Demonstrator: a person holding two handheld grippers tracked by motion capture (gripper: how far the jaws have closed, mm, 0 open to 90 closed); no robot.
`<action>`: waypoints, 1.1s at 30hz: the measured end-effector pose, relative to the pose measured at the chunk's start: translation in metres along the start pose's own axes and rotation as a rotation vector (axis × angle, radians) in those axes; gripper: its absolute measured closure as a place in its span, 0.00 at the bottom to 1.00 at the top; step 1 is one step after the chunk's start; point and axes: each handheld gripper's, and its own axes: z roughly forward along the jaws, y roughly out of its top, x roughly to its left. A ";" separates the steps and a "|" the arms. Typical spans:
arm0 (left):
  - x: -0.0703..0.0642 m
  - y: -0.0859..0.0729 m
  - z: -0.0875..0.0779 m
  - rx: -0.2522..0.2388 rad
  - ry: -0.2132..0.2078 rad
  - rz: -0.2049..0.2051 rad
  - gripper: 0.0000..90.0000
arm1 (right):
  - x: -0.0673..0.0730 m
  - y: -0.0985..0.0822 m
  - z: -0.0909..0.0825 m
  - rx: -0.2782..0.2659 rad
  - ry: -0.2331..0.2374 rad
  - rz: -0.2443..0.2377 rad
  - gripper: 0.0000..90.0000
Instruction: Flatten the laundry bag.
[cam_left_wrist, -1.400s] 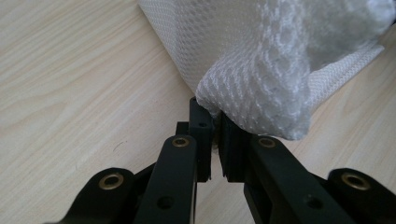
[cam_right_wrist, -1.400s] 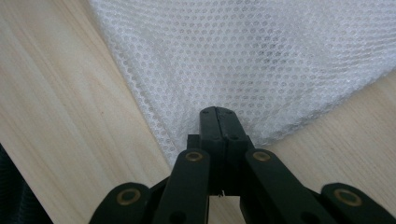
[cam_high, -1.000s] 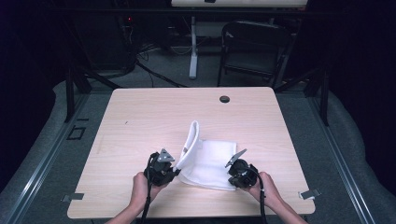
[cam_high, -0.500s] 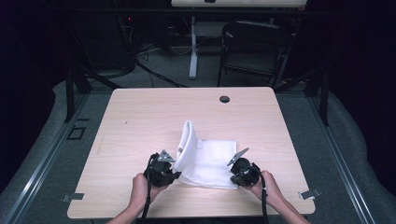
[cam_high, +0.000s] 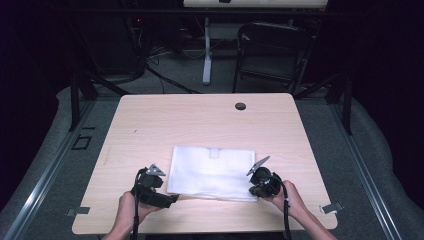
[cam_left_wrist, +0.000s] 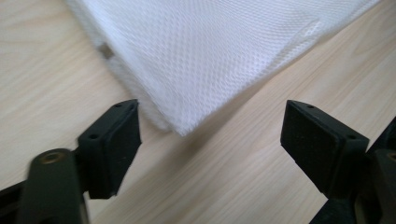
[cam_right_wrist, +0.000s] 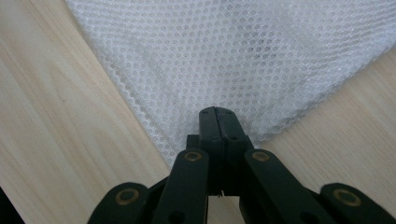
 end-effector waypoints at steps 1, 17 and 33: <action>0.000 0.000 -0.002 -0.008 0.010 0.003 0.19 | -0.002 0.000 -0.001 0.005 0.000 -0.001 1.00; -0.042 0.044 0.032 -0.040 -0.067 0.223 0.19 | -0.011 -0.007 -0.029 -0.083 0.040 0.116 0.29; -0.072 0.068 0.087 0.065 -0.115 0.400 0.49 | -0.009 -0.011 -0.035 -0.095 0.092 0.130 0.22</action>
